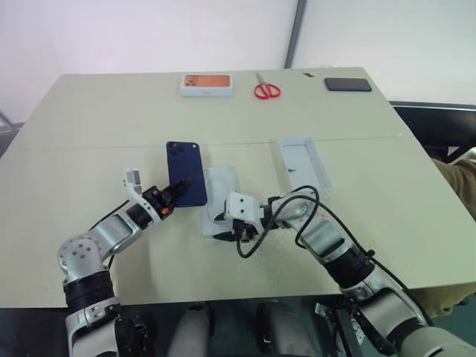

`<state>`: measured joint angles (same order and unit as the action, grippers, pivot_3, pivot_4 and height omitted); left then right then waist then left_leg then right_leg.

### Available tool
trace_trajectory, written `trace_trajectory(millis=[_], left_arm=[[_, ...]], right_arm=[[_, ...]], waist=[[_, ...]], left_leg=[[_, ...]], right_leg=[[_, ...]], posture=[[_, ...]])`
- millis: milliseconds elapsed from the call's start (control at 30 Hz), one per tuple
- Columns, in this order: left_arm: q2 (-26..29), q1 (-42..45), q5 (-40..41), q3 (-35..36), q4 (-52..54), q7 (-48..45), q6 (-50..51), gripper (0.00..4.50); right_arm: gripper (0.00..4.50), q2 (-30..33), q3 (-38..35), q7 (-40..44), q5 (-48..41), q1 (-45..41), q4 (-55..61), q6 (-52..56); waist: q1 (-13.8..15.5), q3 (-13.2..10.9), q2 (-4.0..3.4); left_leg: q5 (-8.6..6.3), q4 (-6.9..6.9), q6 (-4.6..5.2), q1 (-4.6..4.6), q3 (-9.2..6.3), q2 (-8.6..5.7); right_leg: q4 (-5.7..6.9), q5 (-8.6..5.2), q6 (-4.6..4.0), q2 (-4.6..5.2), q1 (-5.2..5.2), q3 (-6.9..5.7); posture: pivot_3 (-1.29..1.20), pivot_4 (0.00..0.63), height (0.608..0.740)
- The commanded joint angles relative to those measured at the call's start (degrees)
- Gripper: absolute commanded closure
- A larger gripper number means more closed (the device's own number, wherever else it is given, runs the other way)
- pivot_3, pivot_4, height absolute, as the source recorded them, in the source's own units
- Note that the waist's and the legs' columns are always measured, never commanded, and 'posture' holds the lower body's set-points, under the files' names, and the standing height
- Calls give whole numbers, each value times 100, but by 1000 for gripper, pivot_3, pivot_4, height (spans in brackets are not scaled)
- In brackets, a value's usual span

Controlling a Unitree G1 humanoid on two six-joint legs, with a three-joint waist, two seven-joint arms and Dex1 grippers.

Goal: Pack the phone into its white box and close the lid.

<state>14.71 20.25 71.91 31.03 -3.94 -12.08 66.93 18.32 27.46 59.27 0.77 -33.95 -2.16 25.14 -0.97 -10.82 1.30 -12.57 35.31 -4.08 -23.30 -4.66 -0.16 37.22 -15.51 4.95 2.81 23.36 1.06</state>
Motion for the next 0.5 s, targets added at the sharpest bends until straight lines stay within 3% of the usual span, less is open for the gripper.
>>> trace_trajectory(millis=[33, 233, 500], left_arm=[[57, 35, 255, -17, 291, -42, -76, 4500], [54, -9, 502, -118, 371, 98, 125, 4500], [-222, -389, 779, -561, 736, 461, 266, 4500]], right_arm=[[42, -81, -281, 11, -348, -93, 342, 143], [42, 404, -1020, 378, -1205, -132, 996, 735], [42, 1131, -2143, 629, -1880, 118, 363, 421]], waist=[[-1, 0, 0], [8, 0, 0], [21, 0, 0]], left_leg=[[0, 0, 0, 0, 0, 0], [0, 2, 0, -2, -1, 0], [-1, 3, 1, -2, 3, -4]], right_leg=[[0, 0, 0, 0, 0, 0], [0, 0, 0, 1, 0, -1], [-1, 0, 0, 6, -2, 0]], posture=[[0, 150, 740], [0, 150, 740], [0, 150, 740]])
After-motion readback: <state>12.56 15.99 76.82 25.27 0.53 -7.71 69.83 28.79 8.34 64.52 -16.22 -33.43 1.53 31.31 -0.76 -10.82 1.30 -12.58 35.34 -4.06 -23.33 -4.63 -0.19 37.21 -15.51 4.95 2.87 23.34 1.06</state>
